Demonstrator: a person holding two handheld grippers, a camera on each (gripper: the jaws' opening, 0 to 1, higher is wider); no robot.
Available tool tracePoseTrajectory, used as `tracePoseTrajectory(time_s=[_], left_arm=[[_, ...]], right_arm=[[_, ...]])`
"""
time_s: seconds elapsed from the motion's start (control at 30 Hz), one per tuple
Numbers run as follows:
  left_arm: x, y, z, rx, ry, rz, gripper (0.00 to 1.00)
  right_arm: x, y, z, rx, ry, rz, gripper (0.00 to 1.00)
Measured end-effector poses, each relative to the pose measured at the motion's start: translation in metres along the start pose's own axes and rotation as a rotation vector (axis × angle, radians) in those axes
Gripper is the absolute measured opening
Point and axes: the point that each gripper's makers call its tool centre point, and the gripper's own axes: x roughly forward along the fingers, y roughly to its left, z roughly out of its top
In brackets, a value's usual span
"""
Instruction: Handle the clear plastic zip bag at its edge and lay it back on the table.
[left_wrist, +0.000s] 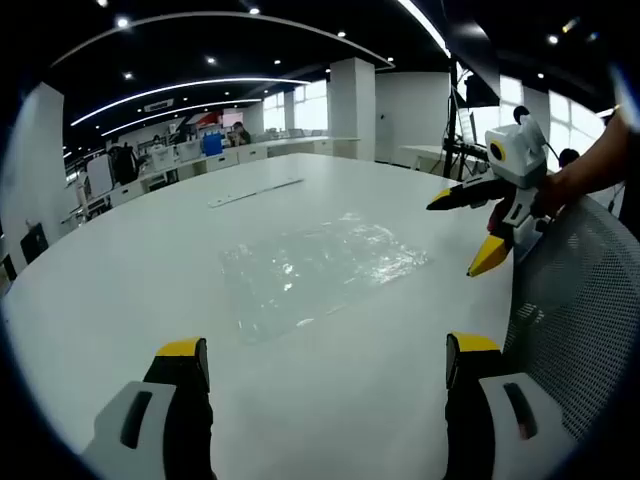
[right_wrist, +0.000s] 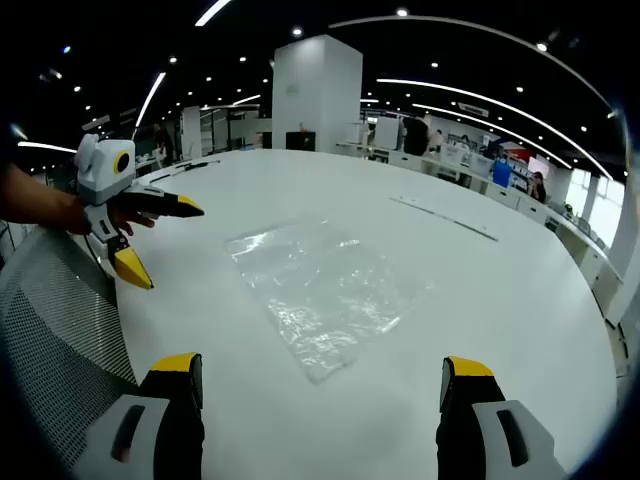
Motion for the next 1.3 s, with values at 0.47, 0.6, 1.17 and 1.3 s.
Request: tracePoseTrajectory(time_s=[0.47,0.6,1.17,1.3], left_arm=[[0.0,0.001,0.0,0.0,0.002,0.002,0.97],[0.0,0.002,0.0,0.003,0.0,0.003,0.97],[0.0,0.002,0.0,0.006,0.0,0.004,0.97],[0.0,0.003,0.0,0.004,-0.003,0.006,0.97]], right_arm=[[-0.001,0.0,0.001,0.018,0.002,-0.006,0.99],[-0.002,-0.001,0.001,0.027,-0.001,-0.007,0.99],[-0.002,-0.004,0.004,0.017,-0.002,-0.014,0.96],[-0.006,-0.008,0.012,0.012,-0.016,-0.027,0.94]])
